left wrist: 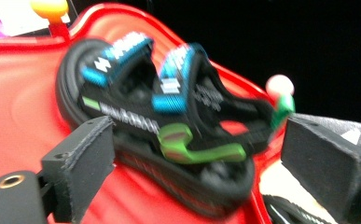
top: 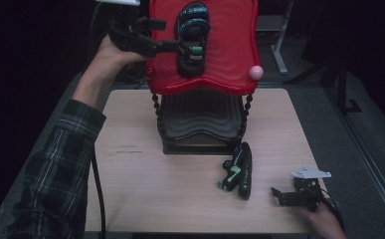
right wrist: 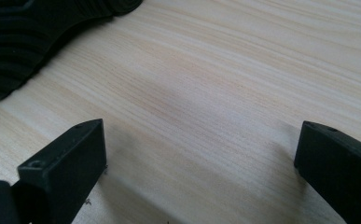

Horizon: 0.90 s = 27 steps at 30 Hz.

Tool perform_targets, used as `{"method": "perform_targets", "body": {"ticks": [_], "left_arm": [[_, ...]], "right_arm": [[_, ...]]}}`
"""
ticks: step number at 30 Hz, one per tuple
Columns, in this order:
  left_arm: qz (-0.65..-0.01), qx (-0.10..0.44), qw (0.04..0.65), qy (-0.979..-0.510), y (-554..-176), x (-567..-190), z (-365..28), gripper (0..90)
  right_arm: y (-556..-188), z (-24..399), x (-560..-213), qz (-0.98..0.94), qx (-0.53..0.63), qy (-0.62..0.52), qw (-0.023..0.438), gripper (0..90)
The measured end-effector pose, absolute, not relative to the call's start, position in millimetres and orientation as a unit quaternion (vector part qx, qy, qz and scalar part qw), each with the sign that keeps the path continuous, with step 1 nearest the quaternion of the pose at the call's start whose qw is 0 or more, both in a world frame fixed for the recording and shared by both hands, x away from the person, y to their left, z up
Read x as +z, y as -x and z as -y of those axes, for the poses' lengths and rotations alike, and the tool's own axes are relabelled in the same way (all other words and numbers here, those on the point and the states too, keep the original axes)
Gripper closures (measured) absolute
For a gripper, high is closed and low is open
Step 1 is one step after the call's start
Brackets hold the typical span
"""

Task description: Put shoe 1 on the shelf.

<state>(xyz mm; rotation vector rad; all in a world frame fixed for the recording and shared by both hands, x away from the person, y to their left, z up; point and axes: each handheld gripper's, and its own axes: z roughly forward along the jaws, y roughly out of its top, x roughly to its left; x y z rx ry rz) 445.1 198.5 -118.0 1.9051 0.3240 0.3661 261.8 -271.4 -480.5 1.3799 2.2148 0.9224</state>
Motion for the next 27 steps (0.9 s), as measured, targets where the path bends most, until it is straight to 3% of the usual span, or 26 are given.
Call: {"method": "perform_targets", "body": {"ticks": [8,19,27], "left_arm": [[-0.143,0.152,0.539,-0.816,-412,-138,-218,0.0],[-0.147,0.154,0.529,-0.821,-362,-162,-247,0.0],[-0.166,0.144,0.519,-0.826,-339,-209,-271,0.0]], "right_arm": [[-262,271,-481,-0.786,0.327,-0.491,0.186,1.8],[-262,271,-481,-0.785,0.327,-0.492,0.186,1.8],[-262,271,-481,-0.785,0.327,-0.492,0.187,1.8]]}}
